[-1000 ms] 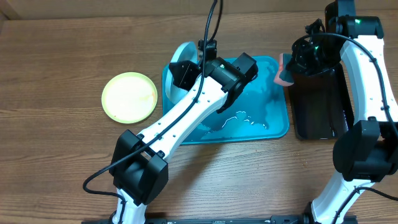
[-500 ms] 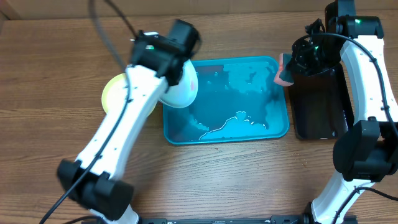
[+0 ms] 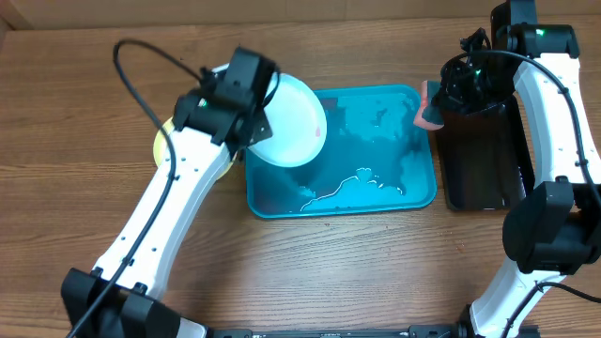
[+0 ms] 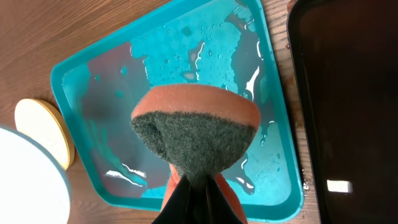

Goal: Clean dirty plates on tray and stack at the side
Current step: 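Carry the white plate left and lower it onto the yellow plates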

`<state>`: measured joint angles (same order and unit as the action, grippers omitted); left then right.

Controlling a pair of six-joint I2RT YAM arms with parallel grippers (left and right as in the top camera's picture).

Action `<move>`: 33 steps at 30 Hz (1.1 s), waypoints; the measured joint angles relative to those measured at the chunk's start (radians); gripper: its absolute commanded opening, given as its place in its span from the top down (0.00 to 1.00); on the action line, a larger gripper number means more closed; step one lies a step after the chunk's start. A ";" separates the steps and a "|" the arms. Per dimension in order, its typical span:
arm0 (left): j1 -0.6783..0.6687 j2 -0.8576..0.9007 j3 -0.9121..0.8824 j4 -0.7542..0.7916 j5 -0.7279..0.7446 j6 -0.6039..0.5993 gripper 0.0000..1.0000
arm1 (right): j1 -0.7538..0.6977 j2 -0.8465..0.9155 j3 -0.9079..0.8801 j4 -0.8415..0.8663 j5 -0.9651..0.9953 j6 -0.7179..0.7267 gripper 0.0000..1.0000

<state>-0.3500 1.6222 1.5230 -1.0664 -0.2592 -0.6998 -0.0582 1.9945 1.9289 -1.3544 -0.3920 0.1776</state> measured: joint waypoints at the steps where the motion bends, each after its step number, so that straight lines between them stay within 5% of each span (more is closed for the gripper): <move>1: 0.018 -0.014 -0.039 0.031 0.011 -0.001 0.95 | 0.000 0.000 0.000 -0.001 0.000 -0.002 0.96; 16: 0.255 -0.093 -0.458 0.348 0.065 -0.277 0.96 | 0.000 0.000 0.000 0.000 0.000 -0.010 0.95; 33: 0.445 -0.093 -0.526 0.440 0.085 -0.347 0.96 | 0.000 0.000 0.000 0.000 0.000 -0.014 0.95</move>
<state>0.0948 1.5291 0.9974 -0.6266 -0.1738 -1.0470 -0.0582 1.9945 1.9289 -1.3548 -0.3920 0.1635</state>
